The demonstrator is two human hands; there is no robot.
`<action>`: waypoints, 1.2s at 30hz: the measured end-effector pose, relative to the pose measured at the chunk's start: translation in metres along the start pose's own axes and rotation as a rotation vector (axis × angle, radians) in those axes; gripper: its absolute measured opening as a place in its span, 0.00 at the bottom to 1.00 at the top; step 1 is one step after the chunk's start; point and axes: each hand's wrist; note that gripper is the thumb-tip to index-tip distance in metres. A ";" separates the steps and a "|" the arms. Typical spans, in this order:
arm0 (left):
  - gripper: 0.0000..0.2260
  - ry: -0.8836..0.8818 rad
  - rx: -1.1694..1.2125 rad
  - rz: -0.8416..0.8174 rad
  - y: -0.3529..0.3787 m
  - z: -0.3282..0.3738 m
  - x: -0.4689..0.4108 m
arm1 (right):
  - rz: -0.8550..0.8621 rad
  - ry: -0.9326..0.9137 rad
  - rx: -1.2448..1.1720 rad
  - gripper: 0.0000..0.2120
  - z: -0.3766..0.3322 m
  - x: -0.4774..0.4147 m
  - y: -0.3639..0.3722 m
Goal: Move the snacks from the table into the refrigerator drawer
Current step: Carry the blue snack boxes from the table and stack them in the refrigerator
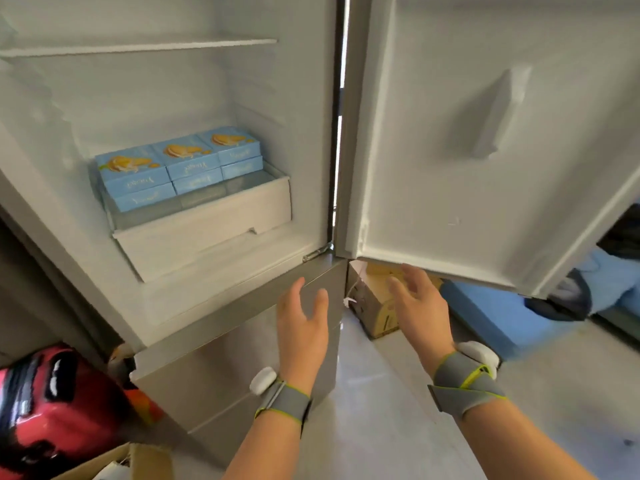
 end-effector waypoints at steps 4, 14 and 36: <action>0.23 0.079 0.003 -0.149 0.057 0.036 0.042 | 0.139 0.033 0.003 0.23 0.023 0.013 -0.084; 0.24 0.298 -0.041 -0.453 0.202 0.129 0.204 | 0.440 0.122 -0.084 0.23 0.094 0.081 -0.310; 0.21 0.637 -0.102 -1.045 0.411 0.224 0.506 | 1.032 0.336 -0.261 0.19 0.216 0.261 -0.604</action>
Point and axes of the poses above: each hand's wrist, its own x-axis away from the middle knuckle, its own y-axis out of the palm, z = x × y, and after that the axes turned 6 degrees about -x, right-handed
